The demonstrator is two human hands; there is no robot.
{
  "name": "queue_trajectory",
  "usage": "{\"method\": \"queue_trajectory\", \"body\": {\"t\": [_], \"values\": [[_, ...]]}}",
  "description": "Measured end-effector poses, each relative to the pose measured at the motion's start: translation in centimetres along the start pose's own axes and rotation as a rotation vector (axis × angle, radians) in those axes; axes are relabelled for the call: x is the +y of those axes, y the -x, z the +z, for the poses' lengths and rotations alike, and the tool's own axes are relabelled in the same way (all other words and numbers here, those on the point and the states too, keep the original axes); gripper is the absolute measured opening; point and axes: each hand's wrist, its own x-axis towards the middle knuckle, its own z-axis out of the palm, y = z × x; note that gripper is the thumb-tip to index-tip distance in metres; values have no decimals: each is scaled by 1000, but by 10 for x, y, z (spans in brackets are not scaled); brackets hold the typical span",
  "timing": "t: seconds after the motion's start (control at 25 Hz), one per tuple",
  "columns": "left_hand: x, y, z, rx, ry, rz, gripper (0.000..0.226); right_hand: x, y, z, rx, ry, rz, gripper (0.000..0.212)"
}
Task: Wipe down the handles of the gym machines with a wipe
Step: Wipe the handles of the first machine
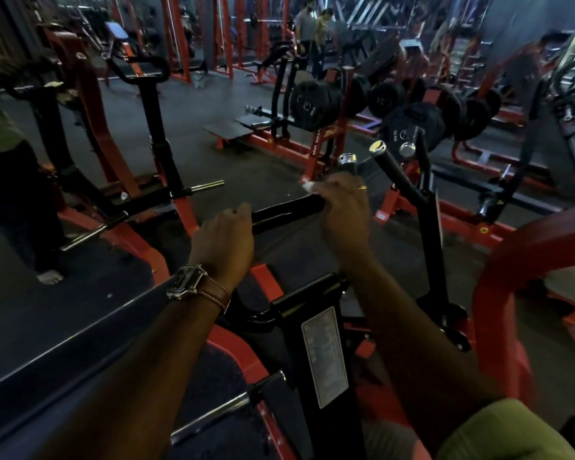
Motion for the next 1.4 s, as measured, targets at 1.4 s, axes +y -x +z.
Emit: {"method": "queue_trajectory", "body": {"t": [1.4], "values": [[-11,3,13,163,357,21,31,-92,30,11,-19,-1068,1462,21]]}}
